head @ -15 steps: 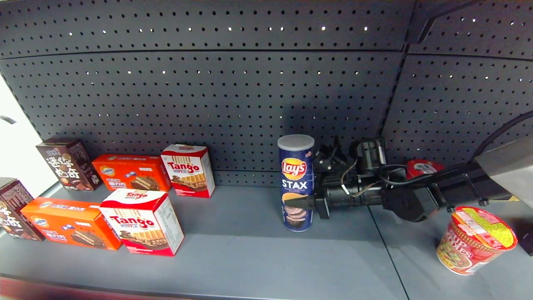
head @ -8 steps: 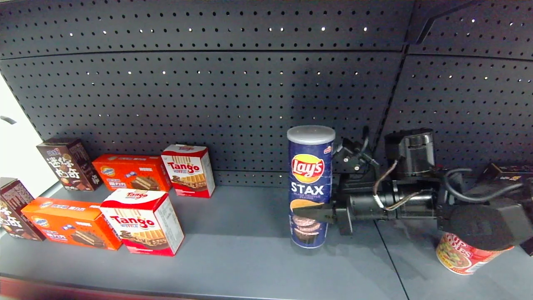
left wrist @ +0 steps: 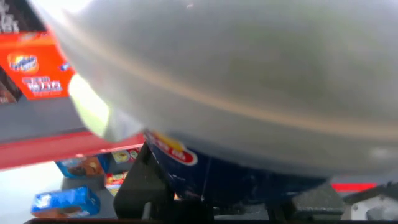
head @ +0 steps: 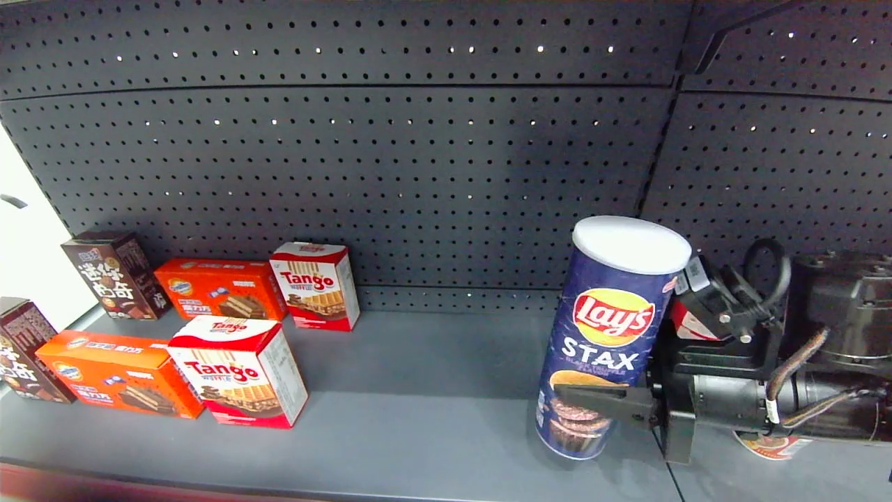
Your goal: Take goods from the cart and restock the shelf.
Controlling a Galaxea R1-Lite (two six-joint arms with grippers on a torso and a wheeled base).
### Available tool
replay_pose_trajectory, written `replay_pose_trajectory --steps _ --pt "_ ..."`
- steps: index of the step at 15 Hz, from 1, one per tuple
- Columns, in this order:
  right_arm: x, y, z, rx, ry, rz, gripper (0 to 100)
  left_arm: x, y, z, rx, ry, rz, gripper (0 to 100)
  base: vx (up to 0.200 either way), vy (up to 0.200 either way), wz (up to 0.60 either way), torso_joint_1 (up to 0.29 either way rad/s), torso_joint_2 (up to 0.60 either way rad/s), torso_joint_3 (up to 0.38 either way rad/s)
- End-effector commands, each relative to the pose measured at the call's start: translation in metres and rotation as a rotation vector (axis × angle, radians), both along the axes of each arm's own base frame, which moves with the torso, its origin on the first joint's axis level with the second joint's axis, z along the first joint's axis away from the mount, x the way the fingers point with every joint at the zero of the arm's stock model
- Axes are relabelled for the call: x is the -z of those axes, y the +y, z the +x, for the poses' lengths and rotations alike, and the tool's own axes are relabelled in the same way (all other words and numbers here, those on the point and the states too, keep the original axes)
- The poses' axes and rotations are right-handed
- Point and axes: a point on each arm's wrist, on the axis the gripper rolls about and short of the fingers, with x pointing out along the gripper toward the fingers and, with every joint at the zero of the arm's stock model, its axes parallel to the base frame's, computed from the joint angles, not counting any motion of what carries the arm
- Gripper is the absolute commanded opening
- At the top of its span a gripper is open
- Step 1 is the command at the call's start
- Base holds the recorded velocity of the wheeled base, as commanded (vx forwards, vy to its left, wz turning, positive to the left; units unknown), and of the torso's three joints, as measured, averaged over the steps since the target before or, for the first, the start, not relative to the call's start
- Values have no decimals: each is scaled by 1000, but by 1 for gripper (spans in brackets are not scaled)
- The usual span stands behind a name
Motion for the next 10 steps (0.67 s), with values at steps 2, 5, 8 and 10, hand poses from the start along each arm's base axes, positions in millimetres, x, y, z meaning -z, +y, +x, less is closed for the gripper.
replay_pose_trajectory --steps 2,5,8,10 --pt "32 1 4 -1 44 -23 0 -4 1 -1 -23 -20 -12 0 0 0 0 0 0 0" --pt "39 5 10 -8 57 -29 0 -5 1 -2 -28 -20 -12 0 0 0 0 0 0 0" --pt "44 9 16 -7 65 -33 0 -3 1 -1 -28 -14 -11 0 0 0 0 0 0 0" --pt "45 9 17 -7 66 -34 0 -3 1 -1 -28 -12 -10 0 0 0 0 0 0 0"
